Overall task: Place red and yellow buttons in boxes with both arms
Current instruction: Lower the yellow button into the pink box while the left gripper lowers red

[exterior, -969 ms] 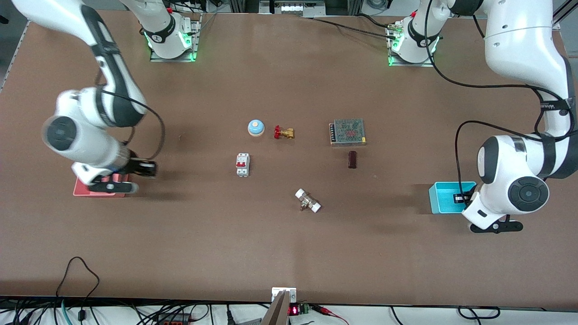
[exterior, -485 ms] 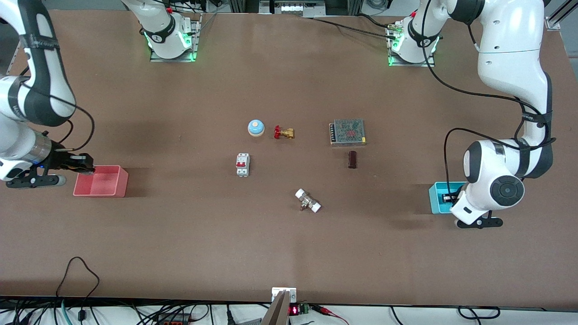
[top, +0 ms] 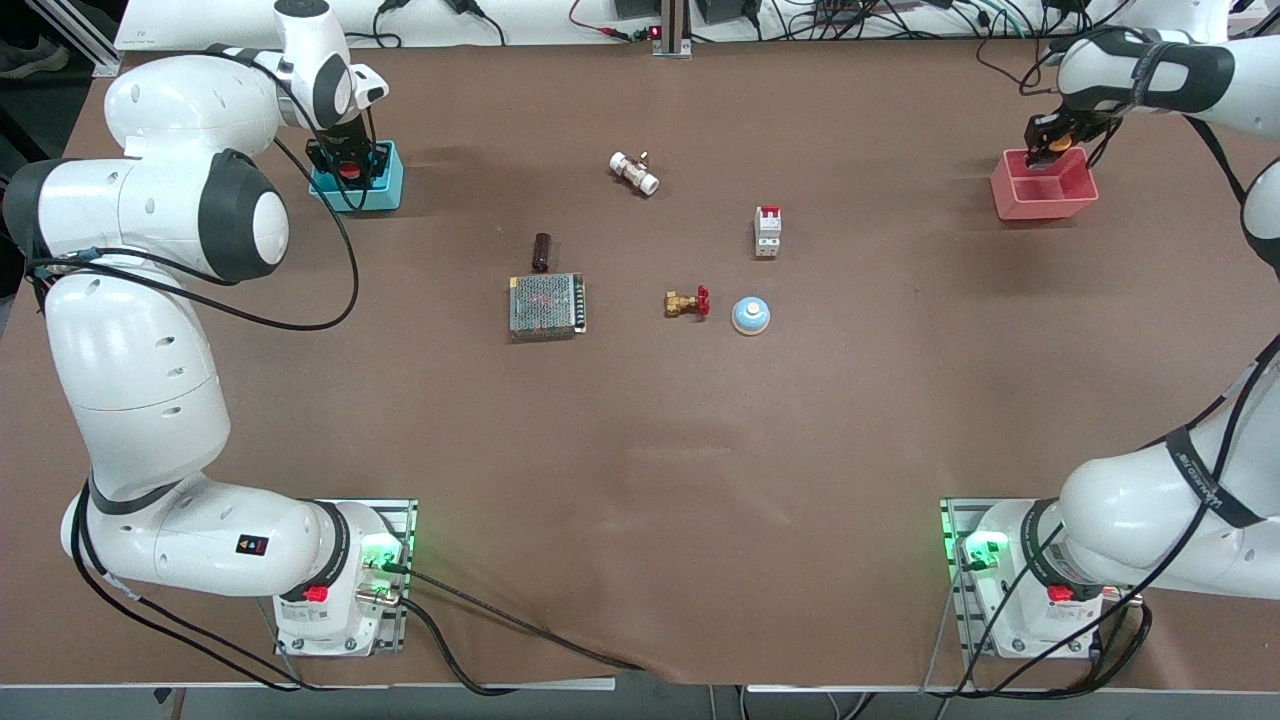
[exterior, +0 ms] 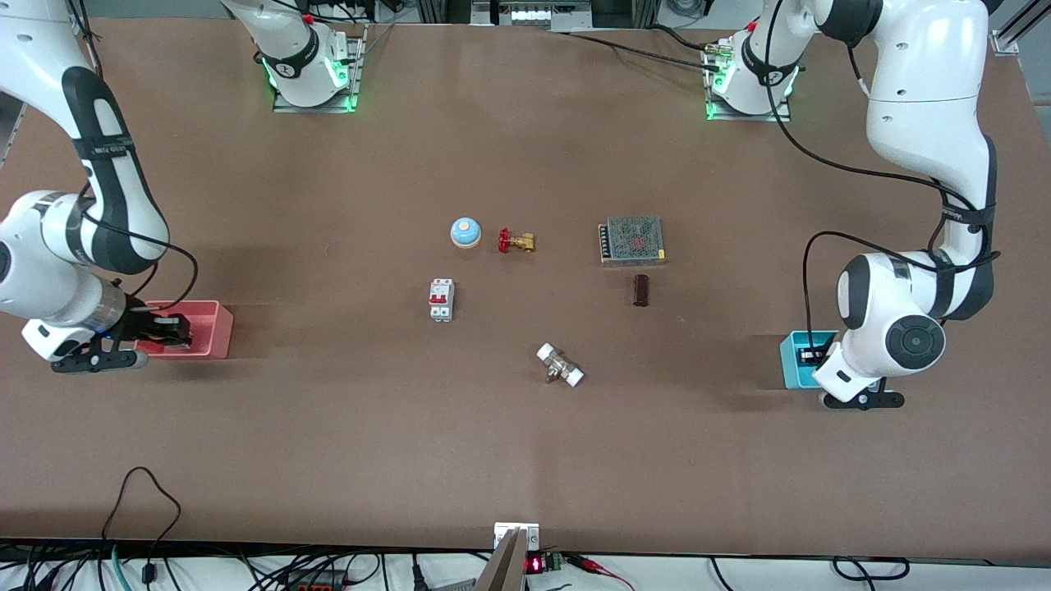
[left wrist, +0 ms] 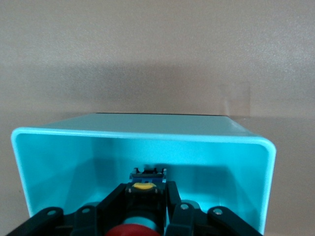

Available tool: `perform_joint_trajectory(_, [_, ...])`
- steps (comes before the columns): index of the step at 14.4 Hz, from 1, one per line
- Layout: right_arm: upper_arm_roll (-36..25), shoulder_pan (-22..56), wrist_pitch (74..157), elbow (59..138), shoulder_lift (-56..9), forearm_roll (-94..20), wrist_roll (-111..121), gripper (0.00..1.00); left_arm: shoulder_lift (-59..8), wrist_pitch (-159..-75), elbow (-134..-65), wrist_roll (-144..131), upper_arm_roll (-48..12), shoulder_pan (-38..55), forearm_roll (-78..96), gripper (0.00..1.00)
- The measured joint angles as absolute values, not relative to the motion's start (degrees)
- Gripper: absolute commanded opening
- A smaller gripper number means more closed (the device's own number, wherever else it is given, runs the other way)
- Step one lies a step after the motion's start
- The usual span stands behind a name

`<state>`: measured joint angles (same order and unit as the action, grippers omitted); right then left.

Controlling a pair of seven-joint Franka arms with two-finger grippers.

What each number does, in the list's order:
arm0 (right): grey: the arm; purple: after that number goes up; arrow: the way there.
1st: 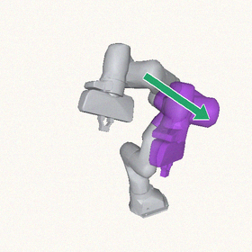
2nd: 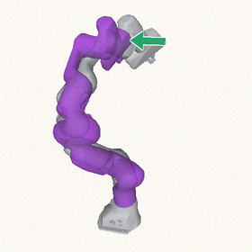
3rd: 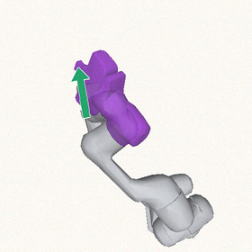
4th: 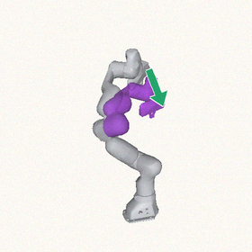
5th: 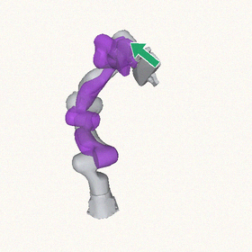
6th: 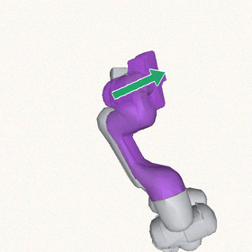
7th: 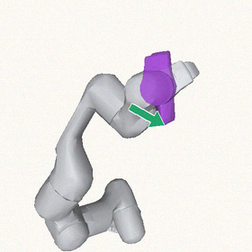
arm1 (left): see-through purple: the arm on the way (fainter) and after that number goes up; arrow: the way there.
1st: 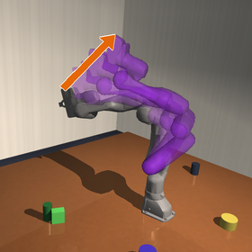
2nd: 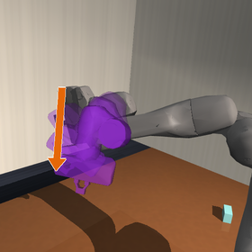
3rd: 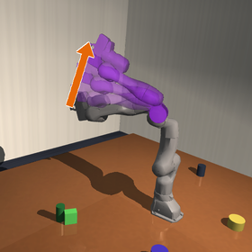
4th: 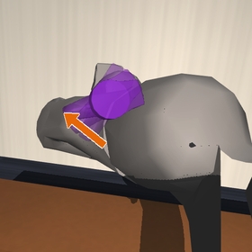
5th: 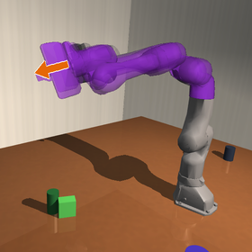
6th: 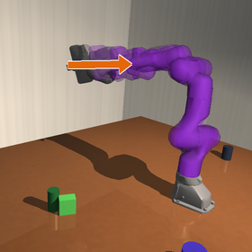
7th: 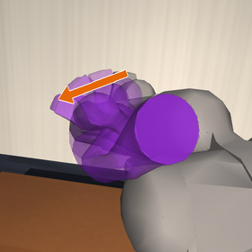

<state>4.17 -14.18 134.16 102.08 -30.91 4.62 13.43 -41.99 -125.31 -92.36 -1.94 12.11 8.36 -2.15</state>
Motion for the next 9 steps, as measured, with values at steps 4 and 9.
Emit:
perform_joint_trajectory(4, [4.18, -14.18, 134.94, 102.04, -33.65, 4.68, 13.43, 0.11, -41.76, -125.50, -92.19, -1.72, 12.08, 8.22, -2.15, 1.00])
perform_joint_trajectory(9, [3.93, -14.23, 134.95, 102.04, -34.33, 5.61, 13.43, 0.36, -36.81, -123.39, -90.49, -1.70, 12.11, 8.05, -2.14, 1.00])
